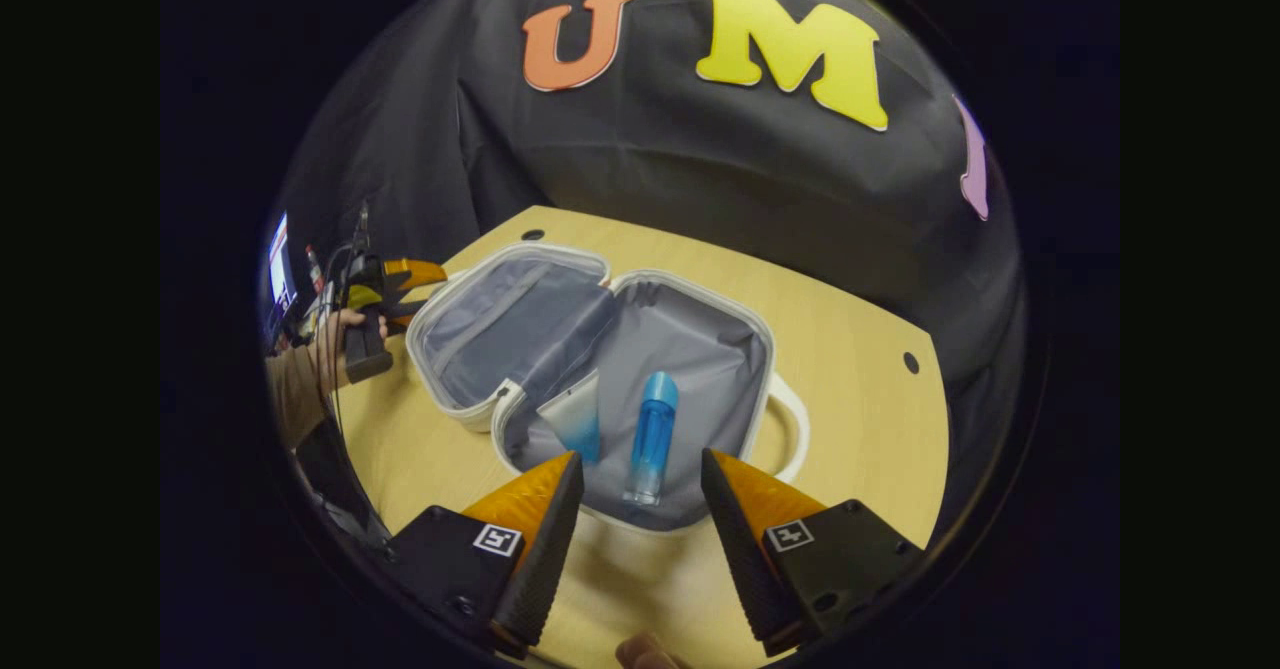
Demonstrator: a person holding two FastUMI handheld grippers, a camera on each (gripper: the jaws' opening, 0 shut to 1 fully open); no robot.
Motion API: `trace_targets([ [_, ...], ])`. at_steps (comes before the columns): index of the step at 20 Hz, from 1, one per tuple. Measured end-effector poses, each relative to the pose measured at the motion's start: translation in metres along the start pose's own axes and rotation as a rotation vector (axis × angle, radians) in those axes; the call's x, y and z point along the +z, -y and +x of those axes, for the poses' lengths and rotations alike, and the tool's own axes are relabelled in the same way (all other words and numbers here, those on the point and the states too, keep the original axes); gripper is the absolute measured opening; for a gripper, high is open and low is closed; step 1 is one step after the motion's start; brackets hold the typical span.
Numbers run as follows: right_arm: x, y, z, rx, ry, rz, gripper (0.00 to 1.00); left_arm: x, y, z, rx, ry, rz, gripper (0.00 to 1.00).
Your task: First open the suitcase, pack the skin care products into it, and then close the suitcase.
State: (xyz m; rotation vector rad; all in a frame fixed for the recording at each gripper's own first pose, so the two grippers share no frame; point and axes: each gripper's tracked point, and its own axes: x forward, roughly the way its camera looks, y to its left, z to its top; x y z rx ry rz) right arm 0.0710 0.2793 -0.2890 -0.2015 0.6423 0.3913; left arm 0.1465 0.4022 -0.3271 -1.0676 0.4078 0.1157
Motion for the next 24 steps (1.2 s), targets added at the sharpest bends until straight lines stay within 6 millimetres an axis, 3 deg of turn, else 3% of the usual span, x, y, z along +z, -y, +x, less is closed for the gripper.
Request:
trace_targets([
  [2, 0.013, 0.014, -0.011, -0.031, 0.044, 0.024, 0.68, -0.007, 0.004, 0.005, -0.032, -0.019, -0.035, 0.67],
  [3, 0.02, 0.025, -0.018, -0.059, 0.068, 0.029, 0.71, -0.011, 0.005, 0.007, -0.035, -0.027, -0.04, 0.7],
  [4, 0.029, 0.033, -0.027, -0.081, 0.099, 0.039, 0.7, -0.012, 0.006, 0.008, -0.042, -0.029, -0.043, 0.52],
  [5, 0.038, 0.039, -0.036, -0.1, 0.133, 0.048, 0.7, -0.011, 0.0, 0.01, -0.011, -0.019, -0.034, 0.19],
  [10, 0.078, 0.07, -0.089, -0.166, 0.277, 0.079, 0.68, -0.008, 0.022, 0.001, -0.03, -0.031, -0.001, 0.09],
  [12, 0.085, 0.081, -0.109, -0.182, 0.323, 0.072, 0.71, -0.003, 0.045, -0.009, -0.029, -0.014, 0.047, 0.07],
  [18, 0.089, 0.103, -0.146, -0.162, 0.387, 0.074, 0.71, 0.009, 0.145, -0.06, -0.117, 0.069, 0.183, 0.05],
  [20, 0.089, 0.113, -0.159, -0.147, 0.406, 0.073, 0.71, -0.001, 0.188, -0.073, -0.144, 0.079, 0.246, 0.05],
  [24, 0.088, 0.13, -0.175, -0.126, 0.432, 0.074, 0.7, -0.044, 0.259, -0.087, -0.164, 0.083, 0.457, 0.05],
])
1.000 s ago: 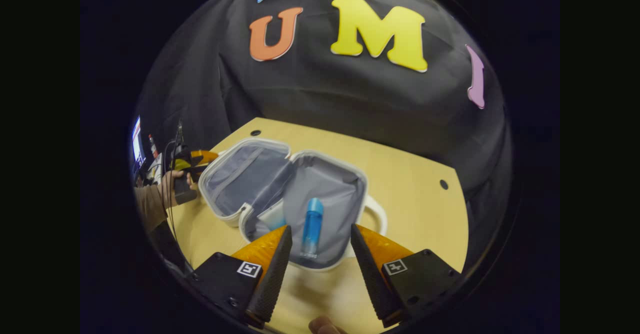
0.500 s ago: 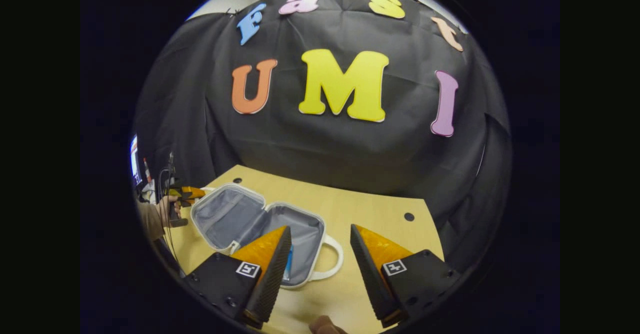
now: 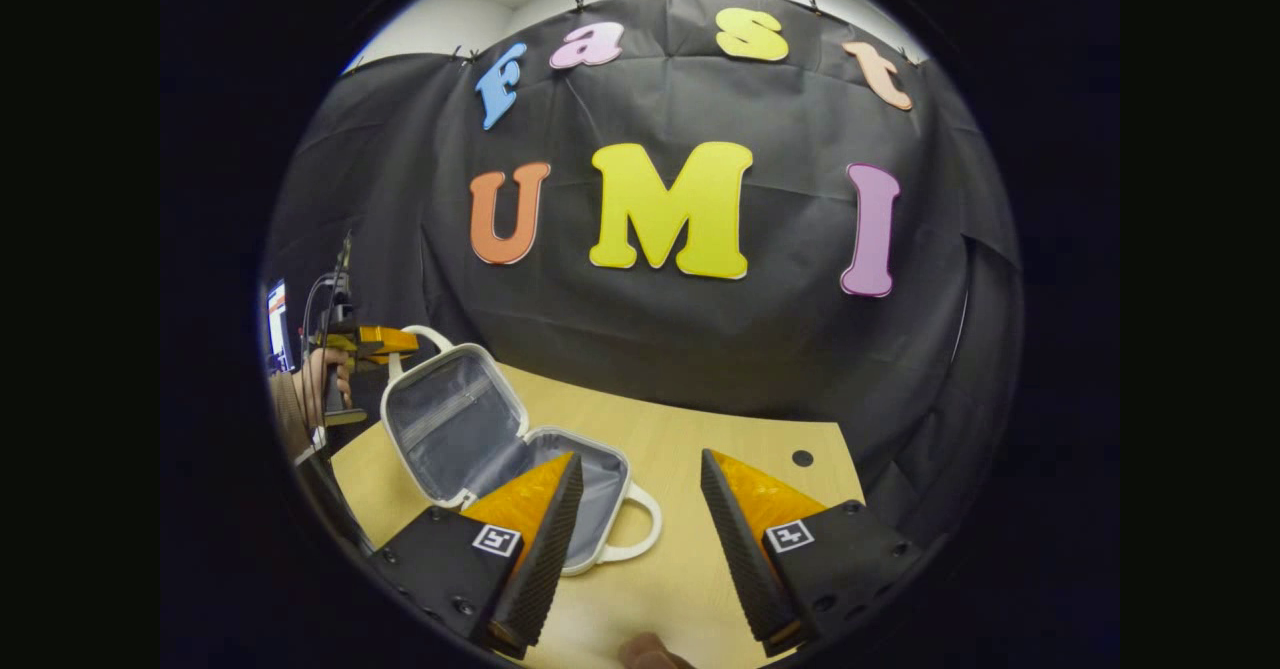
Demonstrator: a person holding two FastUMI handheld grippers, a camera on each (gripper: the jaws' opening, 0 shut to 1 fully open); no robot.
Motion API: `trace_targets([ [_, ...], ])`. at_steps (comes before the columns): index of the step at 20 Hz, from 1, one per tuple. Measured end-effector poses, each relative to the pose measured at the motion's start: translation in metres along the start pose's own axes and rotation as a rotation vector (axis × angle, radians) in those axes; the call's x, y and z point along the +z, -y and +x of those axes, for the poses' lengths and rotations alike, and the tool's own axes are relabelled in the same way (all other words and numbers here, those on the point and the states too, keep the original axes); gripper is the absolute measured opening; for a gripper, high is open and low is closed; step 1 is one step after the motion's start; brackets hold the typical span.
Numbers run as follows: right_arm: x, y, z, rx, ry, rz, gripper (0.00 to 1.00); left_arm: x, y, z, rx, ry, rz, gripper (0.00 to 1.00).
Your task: First open the suitcase, pack the skin care products into it, and then close the suitcase.
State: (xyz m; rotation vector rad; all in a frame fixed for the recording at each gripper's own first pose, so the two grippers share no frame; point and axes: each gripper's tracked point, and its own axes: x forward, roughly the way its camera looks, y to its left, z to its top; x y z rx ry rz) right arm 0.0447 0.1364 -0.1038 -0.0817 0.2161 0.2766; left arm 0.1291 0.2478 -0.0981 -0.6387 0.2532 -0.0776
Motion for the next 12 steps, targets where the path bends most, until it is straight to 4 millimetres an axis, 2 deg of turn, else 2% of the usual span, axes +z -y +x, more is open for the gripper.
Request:
trace_targets([
  [4, -0.004, 0.017, -0.013, 0.013, 0.014, 0.009, 0.7, -0.023, 0.067, 0.002, -0.008, -0.031, 0.131, 0.05],
  [8, -0.009, 0.037, -0.021, 0.014, 0.018, 0.012, 0.7, -0.066, 0.127, 0.009, -0.029, -0.088, 0.263, 0.05],
  [12, -0.012, 0.053, -0.028, 0.007, 0.013, 0.028, 0.7, -0.11, 0.168, 0.024, -0.026, -0.167, 0.39, 0.05],
])
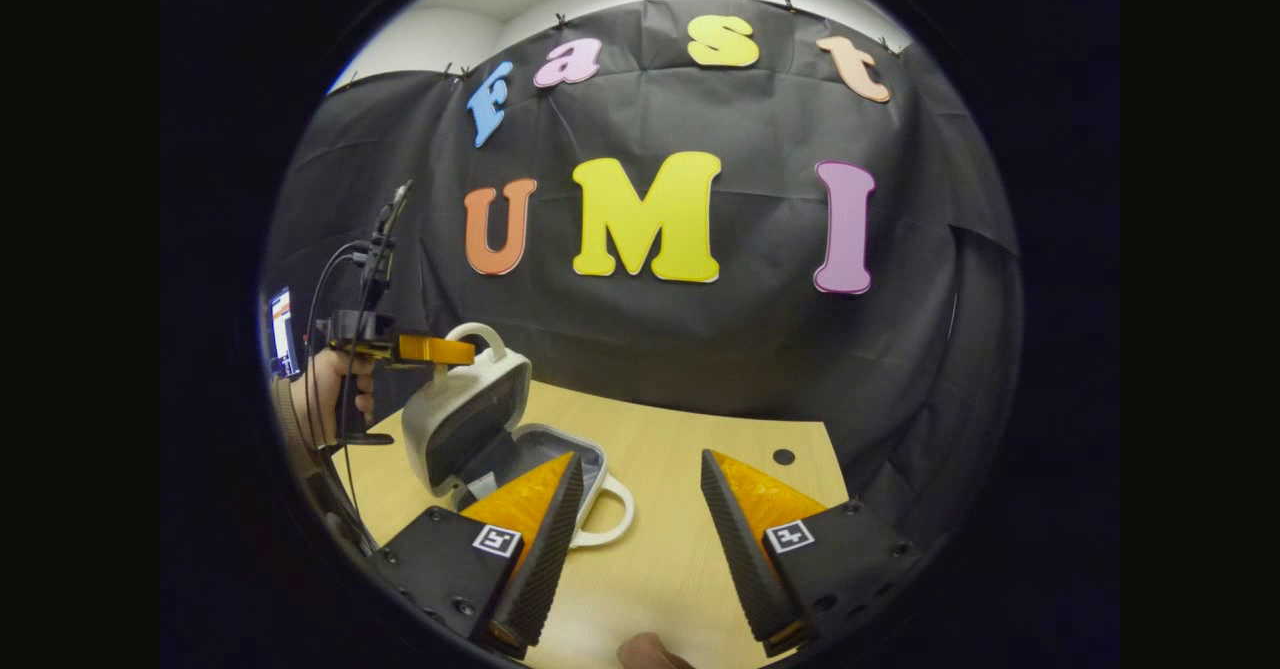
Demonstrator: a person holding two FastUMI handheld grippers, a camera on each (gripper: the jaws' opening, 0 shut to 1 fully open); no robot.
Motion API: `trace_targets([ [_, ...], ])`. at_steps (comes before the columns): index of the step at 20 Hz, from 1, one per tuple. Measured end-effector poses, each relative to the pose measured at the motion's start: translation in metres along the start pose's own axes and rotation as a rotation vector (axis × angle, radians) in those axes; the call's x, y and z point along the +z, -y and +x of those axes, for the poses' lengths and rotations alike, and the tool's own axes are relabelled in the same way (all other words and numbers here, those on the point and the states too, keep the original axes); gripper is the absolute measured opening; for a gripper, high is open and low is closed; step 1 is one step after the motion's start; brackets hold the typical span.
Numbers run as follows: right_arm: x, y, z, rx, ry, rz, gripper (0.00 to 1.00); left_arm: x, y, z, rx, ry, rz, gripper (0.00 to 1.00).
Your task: First open the suitcase, pack the skin care products into it, and then close the suitcase.
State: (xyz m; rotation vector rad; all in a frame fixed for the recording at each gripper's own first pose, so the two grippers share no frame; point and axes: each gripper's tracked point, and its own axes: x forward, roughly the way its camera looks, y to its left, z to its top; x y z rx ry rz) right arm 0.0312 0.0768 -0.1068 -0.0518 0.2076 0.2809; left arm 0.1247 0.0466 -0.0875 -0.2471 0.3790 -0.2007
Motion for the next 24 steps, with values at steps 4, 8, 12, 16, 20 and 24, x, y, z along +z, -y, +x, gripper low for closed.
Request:
trace_targets([
  [4, -0.008, 0.011, -0.003, -0.012, -0.017, 0.008, 0.71, -0.034, 0.043, 0.023, -0.004, -0.096, 0.156, 0.05],
  [8, -0.018, 0.019, -0.003, -0.024, -0.043, 0.014, 0.7, -0.083, 0.079, 0.041, -0.02, -0.215, 0.296, 0.05],
  [12, -0.028, 0.029, -0.005, -0.042, -0.065, 0.018, 0.7, -0.132, 0.104, 0.051, -0.036, -0.313, 0.403, 0.05],
  [16, -0.041, 0.044, -0.008, -0.07, -0.093, 0.033, 0.7, -0.177, 0.117, 0.06, -0.064, -0.413, 0.424, 0.05],
  [20, -0.053, 0.062, -0.01, -0.105, -0.121, 0.051, 0.7, -0.209, 0.119, 0.069, -0.059, -0.48, 0.428, 0.05],
  [24, -0.063, 0.081, -0.014, -0.13, -0.151, 0.069, 0.7, -0.22, 0.12, 0.08, -0.024, -0.486, 0.465, 0.06],
])
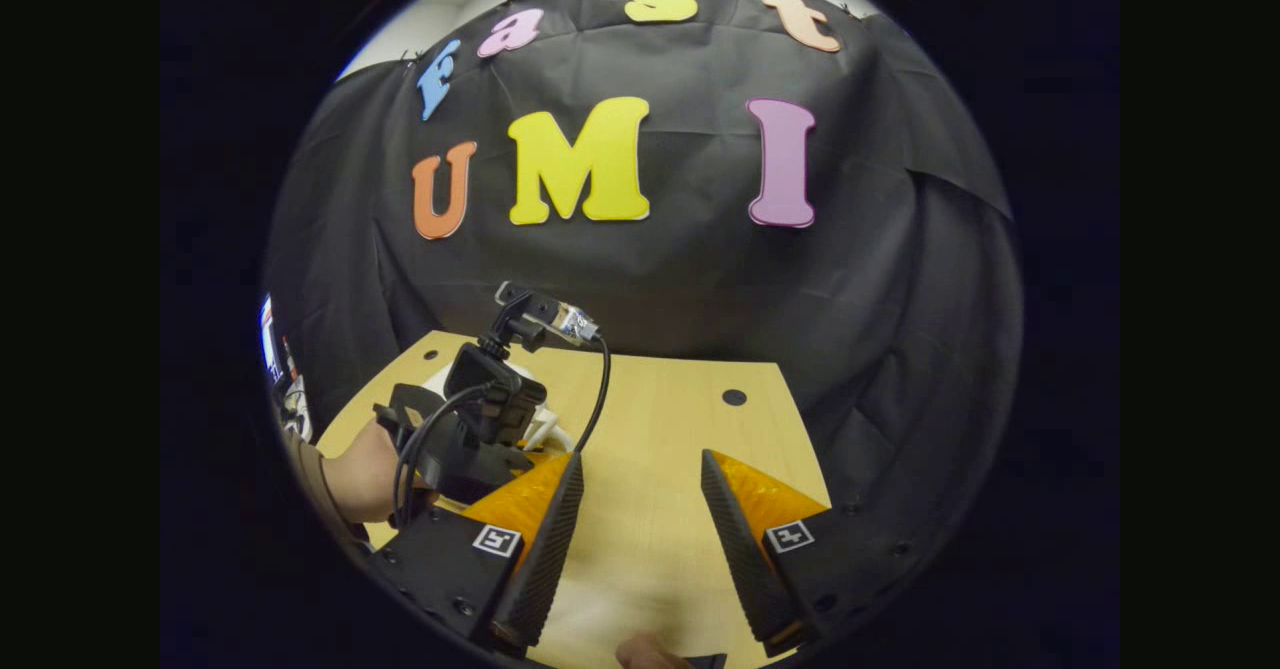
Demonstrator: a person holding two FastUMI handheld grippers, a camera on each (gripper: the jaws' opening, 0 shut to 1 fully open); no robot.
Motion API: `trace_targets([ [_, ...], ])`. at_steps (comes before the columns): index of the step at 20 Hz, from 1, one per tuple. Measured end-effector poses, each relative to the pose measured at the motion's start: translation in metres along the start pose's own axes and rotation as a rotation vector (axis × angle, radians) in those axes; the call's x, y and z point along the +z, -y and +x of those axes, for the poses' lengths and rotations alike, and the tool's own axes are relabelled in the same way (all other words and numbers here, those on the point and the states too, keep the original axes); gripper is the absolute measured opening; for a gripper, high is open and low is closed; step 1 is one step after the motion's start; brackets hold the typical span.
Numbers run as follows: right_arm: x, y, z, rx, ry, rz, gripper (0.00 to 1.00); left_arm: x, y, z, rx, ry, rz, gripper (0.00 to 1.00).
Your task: First open the suitcase, pack the skin care products into it, and then close the suitcase.
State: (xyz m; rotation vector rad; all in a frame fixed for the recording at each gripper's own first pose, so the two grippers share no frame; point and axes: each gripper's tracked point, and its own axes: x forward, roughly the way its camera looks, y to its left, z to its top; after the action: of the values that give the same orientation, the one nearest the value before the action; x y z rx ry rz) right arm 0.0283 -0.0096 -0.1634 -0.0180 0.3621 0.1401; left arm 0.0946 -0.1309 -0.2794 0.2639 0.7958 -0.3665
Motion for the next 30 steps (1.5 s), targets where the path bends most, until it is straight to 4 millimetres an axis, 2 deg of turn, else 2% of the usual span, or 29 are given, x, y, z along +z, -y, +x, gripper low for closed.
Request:
trace_targets([
  [2, 0.001, 0.007, 0.0, -0.008, -0.003, 0.001, 0.68, -0.001, 0.003, 0.008, -0.005, -0.018, 0.009, 0.09],
  [4, 0.006, 0.012, -0.001, -0.011, 0.005, -0.004, 0.71, 0.002, 0.009, 0.008, -0.036, 0.0, -0.027, 0.2],
  [5, 0.009, 0.014, 0.0, -0.01, 0.012, -0.006, 0.71, 0.005, 0.014, 0.007, -0.06, 0.019, -0.057, 0.43],
  [6, 0.013, 0.014, 0.0, -0.008, 0.019, -0.007, 0.71, 0.012, 0.019, 0.007, -0.082, 0.047, -0.08, 0.44],
  [8, 0.023, 0.014, 0.002, -0.007, 0.034, -0.016, 0.71, 0.023, 0.02, -0.003, -0.083, 0.093, -0.104, 0.77],
  [10, 0.035, 0.012, 0.003, -0.004, 0.057, -0.02, 0.71, 0.036, 0.003, -0.021, -0.023, 0.152, -0.125, 0.95],
  [12, 0.05, 0.006, 0.005, 0.001, 0.085, -0.027, 0.7, 0.053, -0.005, -0.041, -0.02, 0.24, -0.178, 0.98],
  [14, 0.067, -0.001, 0.006, -0.001, 0.117, -0.04, 0.7, 0.073, -0.021, -0.073, 0.008, 0.327, -0.218, 0.98],
  [18, 0.102, -0.019, 0.009, -0.016, 0.185, -0.033, 0.71, 0.11, -0.083, -0.157, 0.138, 0.524, -0.25, 0.98],
  [20, 0.122, -0.03, 0.008, -0.03, 0.232, -0.018, 0.71, 0.117, -0.105, -0.202, 0.204, 0.613, -0.265, 0.98],
  [23, 0.151, -0.047, 0.001, -0.077, 0.313, -0.046, 0.71, 0.125, -0.135, -0.25, 0.279, 0.695, -0.286, 0.97],
  [25, 0.169, -0.061, -0.008, -0.083, 0.368, -0.059, 0.69, 0.124, -0.153, -0.275, 0.328, 0.736, -0.294, 0.97],
  [27, 0.181, -0.072, -0.013, -0.095, 0.412, -0.074, 0.72, 0.123, -0.163, -0.294, 0.354, 0.771, -0.311, 0.97],
  [30, 0.181, -0.091, -0.014, -0.087, 0.42, -0.077, 0.76, 0.125, -0.174, -0.309, 0.359, 0.801, -0.316, 0.97],
])
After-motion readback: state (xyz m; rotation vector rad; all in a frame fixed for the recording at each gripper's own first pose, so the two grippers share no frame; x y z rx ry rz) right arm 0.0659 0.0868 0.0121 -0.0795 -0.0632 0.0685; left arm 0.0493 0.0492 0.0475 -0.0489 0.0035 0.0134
